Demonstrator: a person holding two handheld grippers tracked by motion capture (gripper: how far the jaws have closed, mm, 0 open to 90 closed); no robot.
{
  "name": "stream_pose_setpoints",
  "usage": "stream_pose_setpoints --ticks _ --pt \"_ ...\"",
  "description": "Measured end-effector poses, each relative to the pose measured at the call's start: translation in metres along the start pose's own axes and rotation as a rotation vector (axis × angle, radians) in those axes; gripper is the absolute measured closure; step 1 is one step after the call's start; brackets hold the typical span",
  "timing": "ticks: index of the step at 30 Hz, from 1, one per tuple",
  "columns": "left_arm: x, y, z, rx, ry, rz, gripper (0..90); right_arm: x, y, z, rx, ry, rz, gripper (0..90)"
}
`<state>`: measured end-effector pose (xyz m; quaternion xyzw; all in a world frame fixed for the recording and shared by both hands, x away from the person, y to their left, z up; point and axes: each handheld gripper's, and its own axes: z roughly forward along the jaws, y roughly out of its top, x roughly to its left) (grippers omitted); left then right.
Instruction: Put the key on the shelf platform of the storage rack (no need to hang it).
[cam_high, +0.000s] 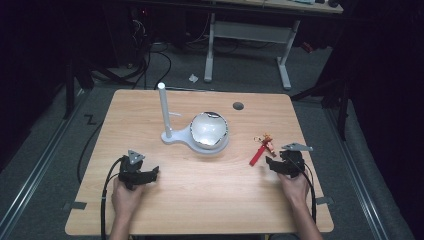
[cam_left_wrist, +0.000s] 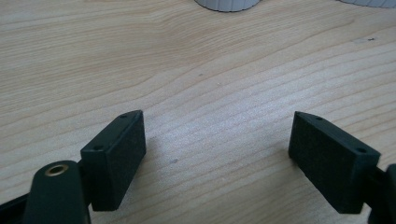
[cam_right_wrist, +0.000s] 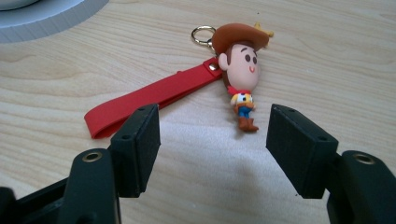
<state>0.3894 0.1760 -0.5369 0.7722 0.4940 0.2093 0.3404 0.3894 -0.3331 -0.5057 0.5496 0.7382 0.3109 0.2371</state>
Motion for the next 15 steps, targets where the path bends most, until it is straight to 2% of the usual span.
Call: stream_pose_setpoints --ticks 5,6,8,15 --pt "0.0 0.0 0.0 0.0 0.0 0.0 19.2 -0.001 0.005 0.004 -0.012 0.008 0.014 33.5" --pt "0.0 0.0 0.0 0.0 0.0 0.0 19.2 -0.002 0.008 0.009 0.011 0.009 0.021 30.9" --pt "0.0 0.0 0.0 0.0 0.0 0.001 19.1 -0.002 0.011 0.012 0.02 0.013 0.024 29.9" --pt "0.0 0.0 0.0 0.001 -0.002 0.006 19.0 -0.003 0.025 0.025 0.028 0.0 0.021 25.7"
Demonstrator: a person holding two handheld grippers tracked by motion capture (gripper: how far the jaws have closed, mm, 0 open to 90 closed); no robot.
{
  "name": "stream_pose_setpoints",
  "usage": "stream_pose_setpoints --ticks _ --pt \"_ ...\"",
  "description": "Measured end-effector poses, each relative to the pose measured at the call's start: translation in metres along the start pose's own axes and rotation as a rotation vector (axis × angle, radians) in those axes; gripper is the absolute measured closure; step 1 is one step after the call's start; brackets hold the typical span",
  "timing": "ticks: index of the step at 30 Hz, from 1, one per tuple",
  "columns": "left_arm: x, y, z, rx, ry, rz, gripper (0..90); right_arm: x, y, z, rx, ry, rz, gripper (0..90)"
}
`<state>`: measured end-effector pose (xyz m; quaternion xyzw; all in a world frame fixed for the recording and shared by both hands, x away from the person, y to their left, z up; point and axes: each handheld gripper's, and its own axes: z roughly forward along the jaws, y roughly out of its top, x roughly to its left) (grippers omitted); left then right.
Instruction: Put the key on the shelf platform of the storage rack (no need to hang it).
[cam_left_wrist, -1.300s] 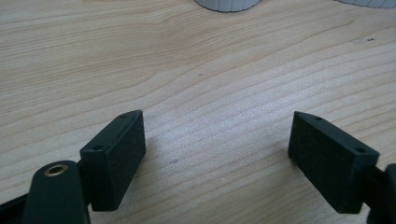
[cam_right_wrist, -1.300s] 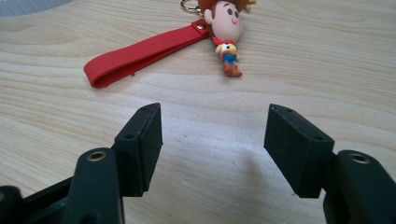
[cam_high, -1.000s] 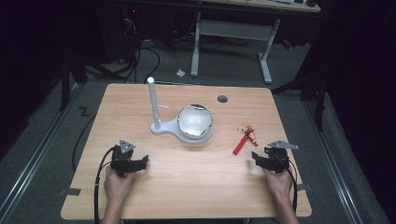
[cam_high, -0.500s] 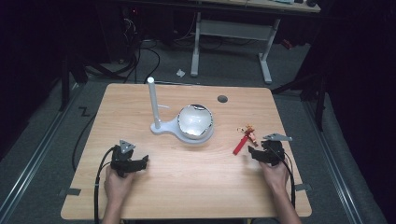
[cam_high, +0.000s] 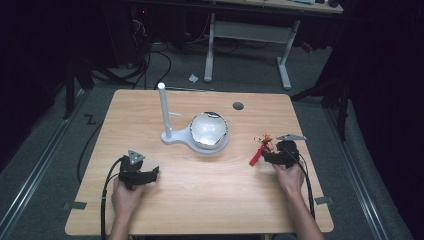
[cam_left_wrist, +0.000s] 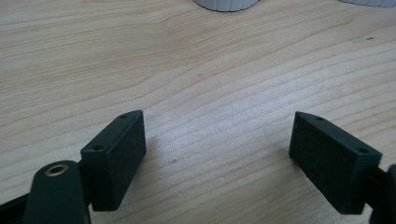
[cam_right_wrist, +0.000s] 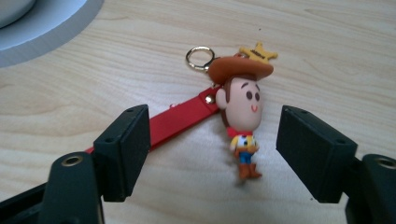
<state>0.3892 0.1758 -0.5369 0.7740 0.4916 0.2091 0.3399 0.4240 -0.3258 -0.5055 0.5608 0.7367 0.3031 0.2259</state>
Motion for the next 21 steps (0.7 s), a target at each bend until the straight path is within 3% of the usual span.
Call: stream_pose_setpoints --ticks 15,21 --pt "0.0 0.0 0.0 0.001 -0.001 0.0 19.0 0.001 0.015 0.022 0.052 -0.027 0.014 18.1" --pt "0.0 0.0 0.0 0.001 -0.001 -0.001 19.0 0.001 0.013 0.029 0.075 -0.015 0.026 18.1"
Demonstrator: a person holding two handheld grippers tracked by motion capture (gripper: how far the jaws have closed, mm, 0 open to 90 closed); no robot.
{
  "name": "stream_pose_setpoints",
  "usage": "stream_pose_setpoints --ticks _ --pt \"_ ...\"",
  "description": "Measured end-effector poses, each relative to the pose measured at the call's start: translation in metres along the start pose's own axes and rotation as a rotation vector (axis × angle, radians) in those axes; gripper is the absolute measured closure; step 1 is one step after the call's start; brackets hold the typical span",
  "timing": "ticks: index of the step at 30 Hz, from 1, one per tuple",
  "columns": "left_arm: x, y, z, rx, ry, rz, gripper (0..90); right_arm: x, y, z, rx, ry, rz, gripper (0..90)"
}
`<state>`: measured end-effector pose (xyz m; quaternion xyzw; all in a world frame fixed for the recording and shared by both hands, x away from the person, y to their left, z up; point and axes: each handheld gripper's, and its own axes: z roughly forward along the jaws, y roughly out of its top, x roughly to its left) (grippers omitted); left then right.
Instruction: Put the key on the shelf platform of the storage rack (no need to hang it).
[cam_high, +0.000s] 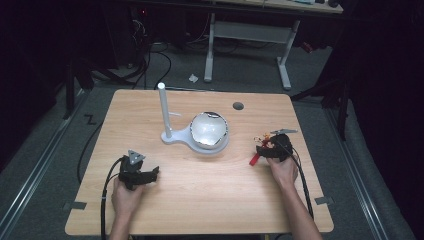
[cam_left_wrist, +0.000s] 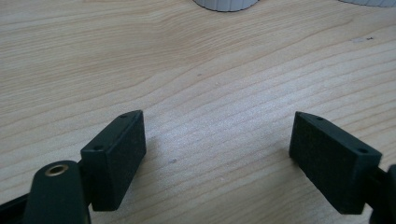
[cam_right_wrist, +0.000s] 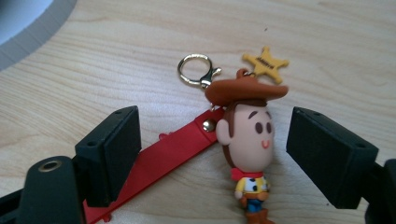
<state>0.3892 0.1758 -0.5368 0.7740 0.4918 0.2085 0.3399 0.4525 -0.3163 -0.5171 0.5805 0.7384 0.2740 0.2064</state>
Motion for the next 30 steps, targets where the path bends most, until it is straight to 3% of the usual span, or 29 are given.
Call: stream_pose_setpoints --ticks 4,7,12,16,18,19,30 --pt "0.0 0.0 0.0 0.0 0.0 0.0 19.0 0.003 -0.0012 0.0051 0.01 0.007 -0.004 20.5" --pt "-0.0001 0.0 0.0 0.0 0.001 -0.001 19.0 0.0066 -0.0016 0.0048 0.004 -0.008 -0.043 29.4" --pt "-0.0001 0.0 0.0 0.0 0.001 -0.001 19.0 0.0076 -0.0021 0.0023 -0.005 0.02 -0.082 43.2" --pt "-0.0001 0.0 0.0 0.0 0.001 -0.001 19.0 0.0071 -0.0021 0.0017 -0.009 0.038 -0.093 48.2" --pt "-0.0001 0.0 0.0 0.0 0.001 -0.001 19.0 0.007 -0.0023 0.0006 -0.015 0.043 -0.101 53.9" --pt "-0.0001 0.0 0.0 0.0 0.001 -0.001 19.0 0.0067 -0.0021 -0.0002 -0.018 0.049 -0.107 63.6" --pt "-0.0001 0.0 0.0 0.0 0.001 -0.001 19.0 0.009 -0.0025 -0.0026 -0.026 0.048 -0.161 66.8"
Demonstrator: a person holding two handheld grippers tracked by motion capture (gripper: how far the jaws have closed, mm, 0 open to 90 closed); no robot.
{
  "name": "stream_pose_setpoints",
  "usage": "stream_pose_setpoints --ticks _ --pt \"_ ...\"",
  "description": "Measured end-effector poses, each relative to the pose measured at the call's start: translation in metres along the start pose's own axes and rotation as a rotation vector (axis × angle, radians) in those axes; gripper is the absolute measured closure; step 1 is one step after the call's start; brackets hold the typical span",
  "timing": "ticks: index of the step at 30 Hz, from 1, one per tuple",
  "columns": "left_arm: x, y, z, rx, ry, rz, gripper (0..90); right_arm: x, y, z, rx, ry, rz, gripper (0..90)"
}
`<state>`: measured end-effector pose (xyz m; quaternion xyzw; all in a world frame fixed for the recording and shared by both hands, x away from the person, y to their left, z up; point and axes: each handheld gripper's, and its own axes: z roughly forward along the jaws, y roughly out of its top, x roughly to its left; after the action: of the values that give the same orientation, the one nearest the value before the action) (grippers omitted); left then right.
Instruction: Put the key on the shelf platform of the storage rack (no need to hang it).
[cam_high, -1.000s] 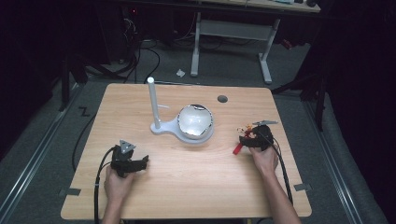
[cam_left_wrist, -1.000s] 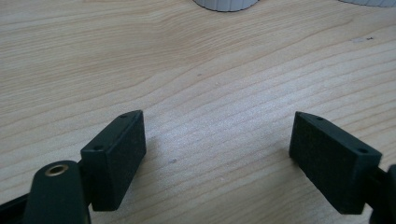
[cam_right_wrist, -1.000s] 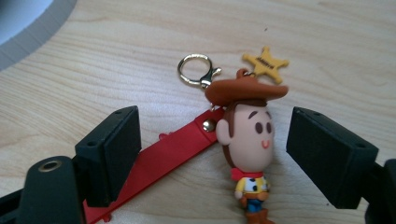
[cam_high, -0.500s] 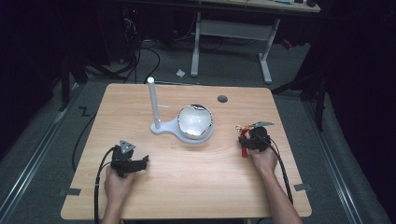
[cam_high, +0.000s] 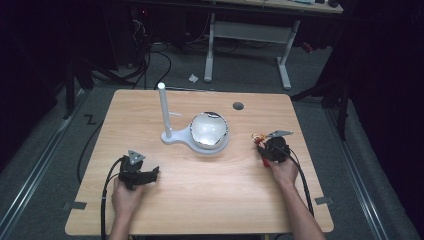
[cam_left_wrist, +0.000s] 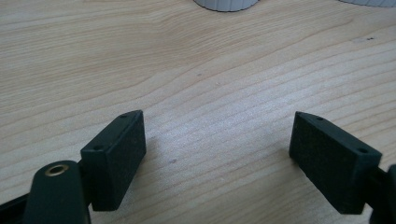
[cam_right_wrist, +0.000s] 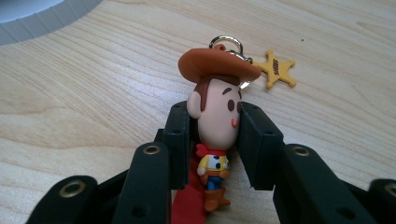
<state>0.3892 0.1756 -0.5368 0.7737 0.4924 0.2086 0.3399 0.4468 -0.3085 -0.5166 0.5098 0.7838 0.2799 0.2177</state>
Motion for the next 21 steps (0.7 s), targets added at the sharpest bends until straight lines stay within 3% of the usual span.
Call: stream_pose_setpoints --ticks 4,10,21 --pt "0.0 0.0 0.0 0.0 0.0 0.0 19.0 0.0 0.001 -0.003 -0.014 0.008 -0.004 66.9" --pt "0.0 0.0 0.0 0.0 0.0 0.0 19.0 0.003 0.006 -0.022 -0.09 0.023 -0.021 66.9" --pt "0.0 0.0 0.0 0.0 0.0 0.0 19.0 0.002 0.011 -0.054 -0.181 0.049 -0.032 67.0"
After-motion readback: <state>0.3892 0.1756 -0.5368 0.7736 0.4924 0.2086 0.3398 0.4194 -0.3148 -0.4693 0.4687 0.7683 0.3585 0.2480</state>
